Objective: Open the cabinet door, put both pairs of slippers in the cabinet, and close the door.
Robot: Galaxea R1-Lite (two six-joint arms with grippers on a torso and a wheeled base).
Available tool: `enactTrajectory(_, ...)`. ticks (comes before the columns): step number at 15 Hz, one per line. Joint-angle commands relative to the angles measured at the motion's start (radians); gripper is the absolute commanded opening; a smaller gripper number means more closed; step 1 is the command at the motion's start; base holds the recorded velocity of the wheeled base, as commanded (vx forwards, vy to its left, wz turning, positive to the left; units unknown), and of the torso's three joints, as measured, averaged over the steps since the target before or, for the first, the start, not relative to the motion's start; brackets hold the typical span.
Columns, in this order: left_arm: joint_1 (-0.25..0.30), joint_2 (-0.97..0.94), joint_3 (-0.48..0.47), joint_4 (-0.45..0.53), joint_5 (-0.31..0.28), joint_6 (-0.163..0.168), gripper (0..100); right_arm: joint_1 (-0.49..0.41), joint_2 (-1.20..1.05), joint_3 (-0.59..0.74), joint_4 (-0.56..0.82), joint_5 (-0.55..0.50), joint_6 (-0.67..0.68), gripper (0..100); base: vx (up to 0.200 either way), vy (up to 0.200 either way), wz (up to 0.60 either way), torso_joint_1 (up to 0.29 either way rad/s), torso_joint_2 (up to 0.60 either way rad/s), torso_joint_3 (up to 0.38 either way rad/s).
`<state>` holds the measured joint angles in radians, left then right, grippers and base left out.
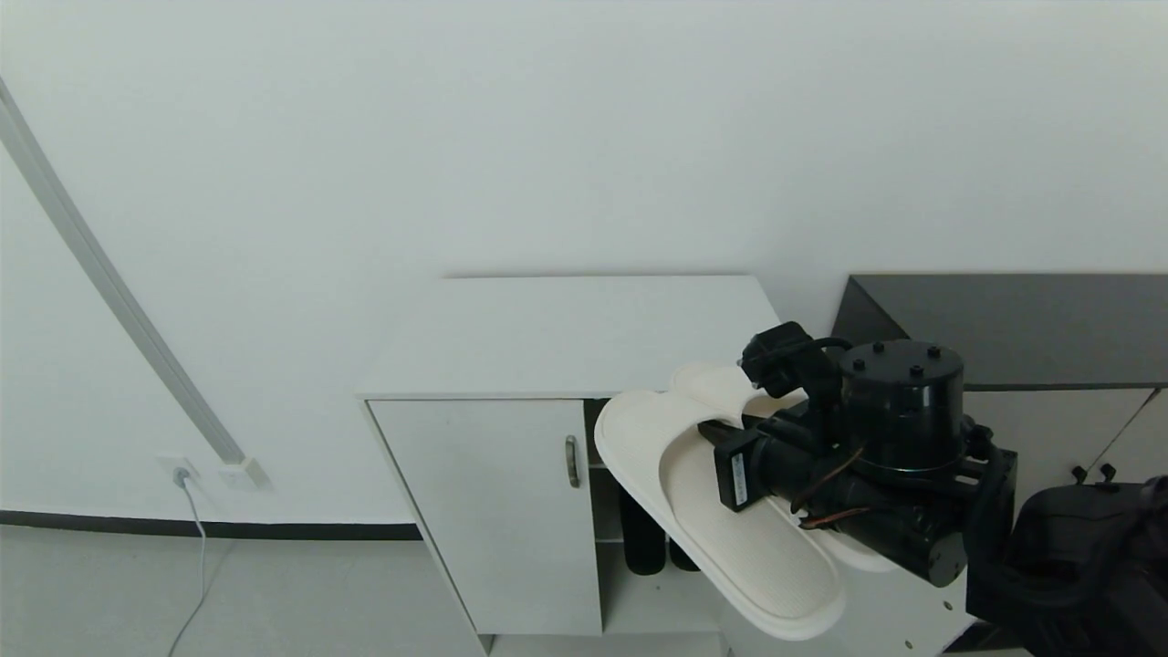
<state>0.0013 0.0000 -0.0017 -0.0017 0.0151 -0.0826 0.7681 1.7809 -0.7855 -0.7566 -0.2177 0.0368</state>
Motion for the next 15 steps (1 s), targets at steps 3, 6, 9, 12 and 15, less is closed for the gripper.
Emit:
enactTrajectory(3, 0.0, 0.002, 0.0, 0.0, 0.0, 0.0, 0, 0.0, 0.003, 0.005, 0.0, 0.0, -0.002, 0, 0.0, 0.0, 0.0, -0.164, 0.37, 0.204)
enactTrajectory(6, 0.0, 0.002, 0.0, 0.0, 0.0, 0.0, 0, 0.0, 0.003, 0.008, 0.0, 0.0, -0.009, 0, 0.0, 0.0, 0.0, -0.198, 0.46, 0.261)
enactTrajectory(9, 0.0, 0.002, 0.0, 0.0, 0.0, 0.0, 0, 0.0, 0.003, 0.009, 0.0, 0.0, -0.011, 0, 0.0, 0.0, 0.0, -0.22, 0.55, 0.318)
enactTrajectory(12, 0.0, 0.002, 0.0, 0.0, 0.0, 0.0, 0, 0.0, 0.005, 0.017, -0.013, 0.0, -0.012, 0, 0.0, 0.0, 0.0, -0.216, 0.54, 0.318)
enactTrajectory(15, 0.0, 0.002, 0.0, 0.0, 0.0, 0.0, 0, 0.0, 0.006, 0.022, -0.021, 0.001, -0.012, 0, 0.0, 0.0, 0.0, -0.207, 0.53, 0.321)
